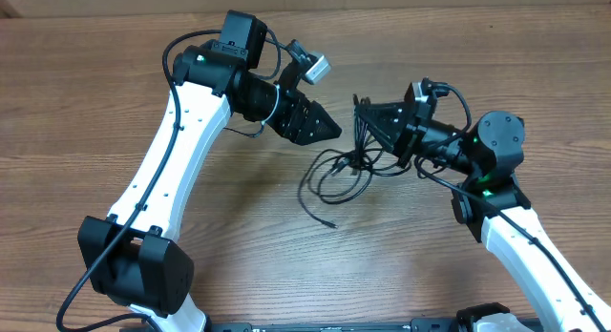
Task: Untangle cables
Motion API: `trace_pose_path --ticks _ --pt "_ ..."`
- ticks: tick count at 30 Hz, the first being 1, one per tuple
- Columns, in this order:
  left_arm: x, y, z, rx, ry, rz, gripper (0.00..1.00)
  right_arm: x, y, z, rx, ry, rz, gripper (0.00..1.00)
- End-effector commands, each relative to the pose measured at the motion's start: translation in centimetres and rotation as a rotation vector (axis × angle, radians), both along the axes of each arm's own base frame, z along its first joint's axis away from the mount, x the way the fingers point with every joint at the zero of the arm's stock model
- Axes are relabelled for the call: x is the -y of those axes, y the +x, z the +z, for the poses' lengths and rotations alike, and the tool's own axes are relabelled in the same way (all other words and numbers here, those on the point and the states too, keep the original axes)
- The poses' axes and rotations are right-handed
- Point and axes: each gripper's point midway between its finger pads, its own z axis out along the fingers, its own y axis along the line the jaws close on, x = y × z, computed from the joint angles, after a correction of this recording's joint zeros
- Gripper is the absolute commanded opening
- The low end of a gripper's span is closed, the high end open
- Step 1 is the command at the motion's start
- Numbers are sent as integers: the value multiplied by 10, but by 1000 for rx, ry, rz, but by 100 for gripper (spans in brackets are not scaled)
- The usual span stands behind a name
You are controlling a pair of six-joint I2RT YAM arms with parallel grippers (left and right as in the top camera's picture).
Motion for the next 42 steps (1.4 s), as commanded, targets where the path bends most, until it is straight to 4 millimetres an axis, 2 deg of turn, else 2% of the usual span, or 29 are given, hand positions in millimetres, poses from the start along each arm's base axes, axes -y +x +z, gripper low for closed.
trace_pose_path --ticks 1,5,8,10,11,14,15,18,19,24,27,30,32,34,37,39,40,42 --pt "5 -3 18 107 -66 -80 67 -13 -9 9 25 9 41 4" --pt "11 -1 19 135 -74 -93 67 -23 -16 14 20 31 70 4" --pt "14 3 22 170 -83 -97 66 -27 -22 28 51 67 90 4" --pt "15 6 23 188 -88 -95 62 -28 -26 36 73 88 103 4" --pt "15 9 23 200 -86 -92 54 -29 -28 39 82 96 111 4" --pt "15 10 25 209 -92 -93 49 -31 -34 43 93 105 142 4" --pt "15 10 25 210 -92 -93 45 -31 -36 43 94 102 154 4" --pt "16 10 25 209 -92 -93 9 -32 -38 42 93 98 166 4" --pt "16 10 25 206 -92 -92 4 -32 -38 42 93 98 167 4" --pt "15 11 24 178 -84 -69 4 -32 -37 36 95 77 161 4" --pt "9 18 15 135 -23 2 4 -27 -24 17 107 5 108 4" --pt "-8 34 -4 58 124 174 4 0 4 -42 2 -176 -39 4" --pt "-27 43 -20 -11 249 329 5 37 15 -90 -113 -320 -137 4" --pt "-37 44 -27 -29 308 382 4 57 17 -104 -74 -403 -161 5" --pt "-39 44 -29 -45 320 400 4 80 15 -122 -110 -462 -182 17" --pt "-31 39 -23 -64 267 368 4 89 10 -132 -145 -487 -186 21" --pt "-19 34 -16 -87 201 328 4 90 7 -136 -146 -508 -174 27" --pt "-3 26 0 -116 86 263 4 88 4 -139 -119 -534 -152 33"
